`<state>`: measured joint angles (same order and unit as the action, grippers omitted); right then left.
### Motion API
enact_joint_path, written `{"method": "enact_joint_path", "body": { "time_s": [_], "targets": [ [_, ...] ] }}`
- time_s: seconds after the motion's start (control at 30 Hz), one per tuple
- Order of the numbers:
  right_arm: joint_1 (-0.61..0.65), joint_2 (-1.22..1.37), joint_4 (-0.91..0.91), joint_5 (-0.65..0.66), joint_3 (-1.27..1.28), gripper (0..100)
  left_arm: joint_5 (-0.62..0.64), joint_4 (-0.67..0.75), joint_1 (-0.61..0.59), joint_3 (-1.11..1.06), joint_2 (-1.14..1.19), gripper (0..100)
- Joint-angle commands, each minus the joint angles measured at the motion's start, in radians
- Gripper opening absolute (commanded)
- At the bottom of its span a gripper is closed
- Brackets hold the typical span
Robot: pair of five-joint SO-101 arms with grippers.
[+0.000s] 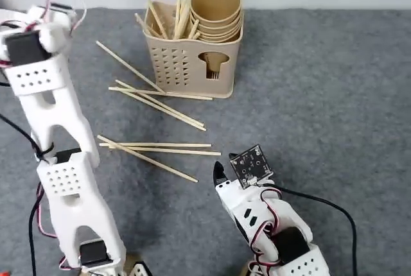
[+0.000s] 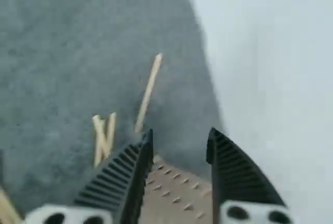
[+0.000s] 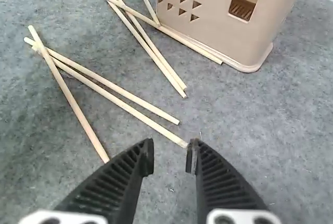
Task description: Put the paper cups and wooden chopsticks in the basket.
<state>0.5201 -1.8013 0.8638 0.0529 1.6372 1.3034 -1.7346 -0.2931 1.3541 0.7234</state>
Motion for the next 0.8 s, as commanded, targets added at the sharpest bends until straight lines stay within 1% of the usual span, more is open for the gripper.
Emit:
{"method": "enact_joint_path", "body": {
  "time_s": [0.0,0.2,0.27,0.33,0.43,0.5,0.53,0.63,0.77],
  "targets": [
    [0.004,-0.012,-0.025,-0.005,-0.006,11.4,-0.064,-0.025,0.015,-0.274,-0.222,16],
    [0.002,-0.012,-0.025,-0.005,-0.006,11.4,-0.161,-0.017,0.084,-1.018,-0.606,16],
    [0.002,-0.012,-0.025,-0.005,-0.006,11.4,-0.127,0.034,0.115,-1.228,-0.697,16],
    [0.002,-0.012,-0.025,-0.005,-0.006,11.4,-0.051,0.126,0.123,-1.397,-0.764,16],
    [0.002,-0.012,-0.022,-0.005,-0.006,11.4,0.133,0.302,0.103,-1.564,-0.829,16],
    [0.002,-0.012,-0.022,-0.005,-0.006,11.4,0.244,0.385,0.101,-1.639,-0.853,16],
    [0.002,-0.012,-0.021,-0.005,-0.006,11.4,0.276,0.413,0.104,-1.670,-0.862,16],
    [0.002,-0.012,-0.018,-0.005,-0.006,11.4,0.339,0.497,0.107,-1.751,-0.873,16],
    [0.002,-0.012,-0.016,-0.005,-0.006,11.4,0.347,0.618,0.106,-1.850,-0.873,16]
  ]
}}
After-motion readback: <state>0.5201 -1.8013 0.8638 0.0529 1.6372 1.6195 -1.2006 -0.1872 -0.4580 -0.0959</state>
